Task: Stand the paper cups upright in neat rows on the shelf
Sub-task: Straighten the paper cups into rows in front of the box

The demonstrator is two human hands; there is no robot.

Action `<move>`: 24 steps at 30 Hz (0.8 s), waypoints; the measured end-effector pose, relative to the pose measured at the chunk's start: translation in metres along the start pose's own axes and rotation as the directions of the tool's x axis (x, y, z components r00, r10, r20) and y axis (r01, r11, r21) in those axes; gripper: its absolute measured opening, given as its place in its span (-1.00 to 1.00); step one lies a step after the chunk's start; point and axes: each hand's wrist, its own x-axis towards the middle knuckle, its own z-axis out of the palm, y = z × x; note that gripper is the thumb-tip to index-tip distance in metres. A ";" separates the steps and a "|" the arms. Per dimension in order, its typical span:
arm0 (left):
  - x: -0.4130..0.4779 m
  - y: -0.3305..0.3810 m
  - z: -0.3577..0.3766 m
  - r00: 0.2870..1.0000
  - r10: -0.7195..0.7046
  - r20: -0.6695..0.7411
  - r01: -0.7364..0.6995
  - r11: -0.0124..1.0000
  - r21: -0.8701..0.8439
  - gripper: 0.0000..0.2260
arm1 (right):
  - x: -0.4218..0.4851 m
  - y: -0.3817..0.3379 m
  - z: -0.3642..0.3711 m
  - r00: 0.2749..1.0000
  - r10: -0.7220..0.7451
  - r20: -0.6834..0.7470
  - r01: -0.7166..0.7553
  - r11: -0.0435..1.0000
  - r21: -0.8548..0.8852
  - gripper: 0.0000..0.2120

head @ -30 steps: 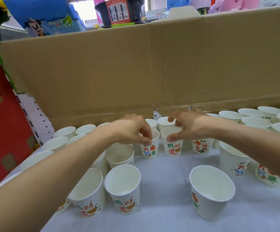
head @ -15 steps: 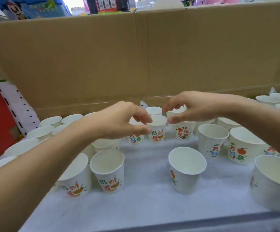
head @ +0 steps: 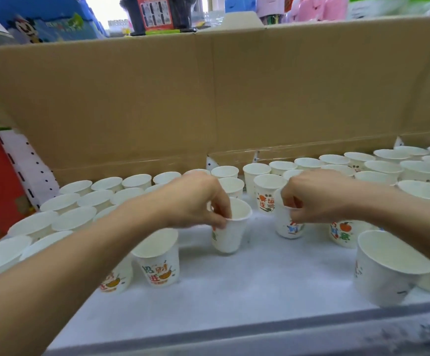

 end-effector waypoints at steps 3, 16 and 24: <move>-0.003 -0.017 -0.006 0.994 -0.106 0.037 0.105 0.994 0.012 -0.94 | 0.016 -0.026 0.003 0.993 -0.081 -0.083 0.089 0.992 0.092 -0.85; -0.009 -0.030 0.006 0.989 -0.150 0.008 0.150 0.979 -0.137 -0.80 | 0.036 -0.046 0.001 0.969 -0.224 -0.109 0.241 0.953 0.184 -0.75; -0.020 -0.046 -0.011 0.982 -0.187 0.038 0.191 0.964 -0.185 -0.82 | 0.037 -0.040 0.006 0.951 -0.225 -0.214 0.262 0.951 0.165 -0.91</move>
